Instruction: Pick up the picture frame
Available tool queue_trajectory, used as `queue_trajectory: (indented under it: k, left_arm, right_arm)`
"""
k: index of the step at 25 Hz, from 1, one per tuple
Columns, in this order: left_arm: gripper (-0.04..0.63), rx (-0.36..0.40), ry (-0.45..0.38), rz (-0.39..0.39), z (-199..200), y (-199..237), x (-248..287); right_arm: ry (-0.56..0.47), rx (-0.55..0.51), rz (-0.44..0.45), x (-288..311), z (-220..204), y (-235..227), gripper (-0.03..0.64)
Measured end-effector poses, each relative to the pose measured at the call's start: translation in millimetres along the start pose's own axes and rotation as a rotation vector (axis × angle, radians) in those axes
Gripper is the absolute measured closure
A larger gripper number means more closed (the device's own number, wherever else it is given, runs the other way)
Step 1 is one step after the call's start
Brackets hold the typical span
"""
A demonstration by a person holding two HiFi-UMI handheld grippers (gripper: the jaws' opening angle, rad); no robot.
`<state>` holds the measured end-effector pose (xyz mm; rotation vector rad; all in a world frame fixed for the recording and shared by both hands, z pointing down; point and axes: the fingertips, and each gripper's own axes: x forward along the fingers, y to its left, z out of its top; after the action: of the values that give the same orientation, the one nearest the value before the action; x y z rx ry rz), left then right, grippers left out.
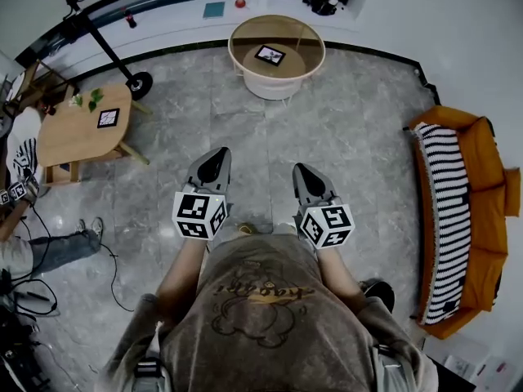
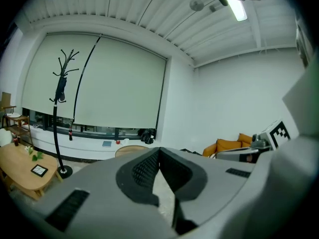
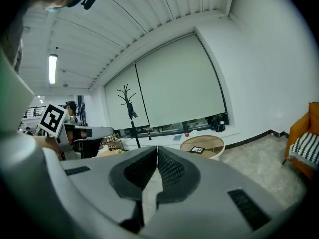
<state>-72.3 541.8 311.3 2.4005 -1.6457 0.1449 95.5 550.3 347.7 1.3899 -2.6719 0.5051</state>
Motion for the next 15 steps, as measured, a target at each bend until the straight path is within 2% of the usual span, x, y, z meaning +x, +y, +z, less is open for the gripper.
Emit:
queue_trajectory:
  k: [6, 15]
  left_arm:
    - [0.578, -0.002, 0.026, -0.040, -10.6, 16.1, -3.0]
    - [0.578, 0.003, 0.021, -0.068, -6.7, 24.0, 12.2]
  right_arm:
    - [-0.008, 0.025, -0.042, 2.9, -10.4, 15.1, 0.597]
    - [0.005, 0.064, -0.065, 21.9, -19.0, 11.5, 0.597]
